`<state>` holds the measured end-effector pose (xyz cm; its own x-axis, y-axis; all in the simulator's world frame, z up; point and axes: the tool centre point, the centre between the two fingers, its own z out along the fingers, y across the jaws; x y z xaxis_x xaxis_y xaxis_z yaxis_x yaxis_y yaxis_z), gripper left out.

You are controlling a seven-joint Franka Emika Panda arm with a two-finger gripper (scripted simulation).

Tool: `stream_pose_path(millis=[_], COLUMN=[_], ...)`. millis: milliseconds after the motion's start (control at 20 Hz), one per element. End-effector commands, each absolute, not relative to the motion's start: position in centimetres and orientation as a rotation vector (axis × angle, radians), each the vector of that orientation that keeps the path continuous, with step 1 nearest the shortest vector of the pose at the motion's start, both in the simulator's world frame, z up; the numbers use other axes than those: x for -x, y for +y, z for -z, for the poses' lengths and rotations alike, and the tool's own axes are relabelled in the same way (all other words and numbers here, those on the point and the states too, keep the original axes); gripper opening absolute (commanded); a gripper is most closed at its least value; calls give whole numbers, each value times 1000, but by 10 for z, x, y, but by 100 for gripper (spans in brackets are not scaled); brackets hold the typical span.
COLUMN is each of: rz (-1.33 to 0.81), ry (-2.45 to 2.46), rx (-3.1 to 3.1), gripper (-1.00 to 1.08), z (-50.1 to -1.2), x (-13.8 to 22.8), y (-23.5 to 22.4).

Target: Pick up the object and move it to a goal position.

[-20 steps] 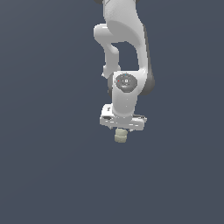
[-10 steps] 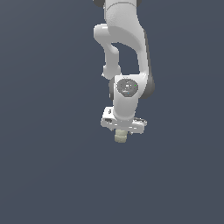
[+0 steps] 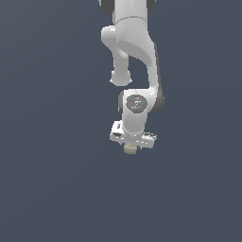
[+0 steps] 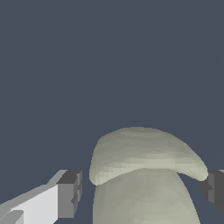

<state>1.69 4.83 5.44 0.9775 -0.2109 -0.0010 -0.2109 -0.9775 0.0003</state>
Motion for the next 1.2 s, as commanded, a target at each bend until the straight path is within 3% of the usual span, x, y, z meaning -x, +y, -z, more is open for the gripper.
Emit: stream_pose_path(millis=[0, 200, 250, 850, 1150], rz=[0, 0, 0, 0, 0], ry=[-334, -335, -335, -335, -335], rx=[-3124, -3124, -3124, -3124, -3124], gripper=[100, 100, -100, -100, -100], z=[-45, -41, -41, -42, -47], x=[-17, -18, -18, -18, -13], y=[48, 48, 48, 47, 21])
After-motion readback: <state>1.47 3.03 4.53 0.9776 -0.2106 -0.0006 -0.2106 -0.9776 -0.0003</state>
